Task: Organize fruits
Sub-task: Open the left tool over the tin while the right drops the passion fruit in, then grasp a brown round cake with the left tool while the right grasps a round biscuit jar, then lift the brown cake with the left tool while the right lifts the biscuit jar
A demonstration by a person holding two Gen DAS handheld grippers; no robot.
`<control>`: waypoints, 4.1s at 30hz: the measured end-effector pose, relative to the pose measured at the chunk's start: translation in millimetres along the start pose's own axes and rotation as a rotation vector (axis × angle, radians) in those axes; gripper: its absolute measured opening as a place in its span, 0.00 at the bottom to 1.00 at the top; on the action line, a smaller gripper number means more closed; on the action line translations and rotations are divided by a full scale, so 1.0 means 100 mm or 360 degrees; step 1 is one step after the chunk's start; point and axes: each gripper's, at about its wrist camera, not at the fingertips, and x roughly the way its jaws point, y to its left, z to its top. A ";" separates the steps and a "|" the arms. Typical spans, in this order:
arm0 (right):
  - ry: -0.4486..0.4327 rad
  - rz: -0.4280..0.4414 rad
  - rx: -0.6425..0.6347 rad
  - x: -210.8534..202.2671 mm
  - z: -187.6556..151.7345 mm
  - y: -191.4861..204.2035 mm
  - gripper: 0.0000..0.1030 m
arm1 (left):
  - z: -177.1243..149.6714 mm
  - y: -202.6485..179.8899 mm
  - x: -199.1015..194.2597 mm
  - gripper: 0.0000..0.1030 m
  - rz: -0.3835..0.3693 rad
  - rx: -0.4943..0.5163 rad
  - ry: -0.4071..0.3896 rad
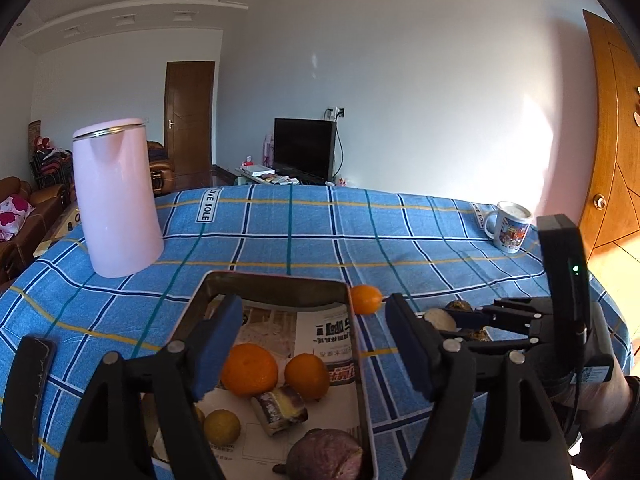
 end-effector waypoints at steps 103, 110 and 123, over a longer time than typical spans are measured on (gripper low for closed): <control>-0.0670 -0.0389 0.0233 -1.33 -0.69 -0.83 0.35 | -0.14 -1.42 0.41 0.43 -0.0286 0.0288 -0.0063; -0.0717 -0.0399 0.0209 -1.37 -0.72 -0.78 0.35 | -0.14 -1.43 0.36 0.43 -0.0271 0.0298 -0.0106; -0.0649 -0.0359 0.0167 -1.27 -0.62 -0.70 0.35 | -0.15 -1.34 0.25 0.43 -0.0248 0.0310 -0.0143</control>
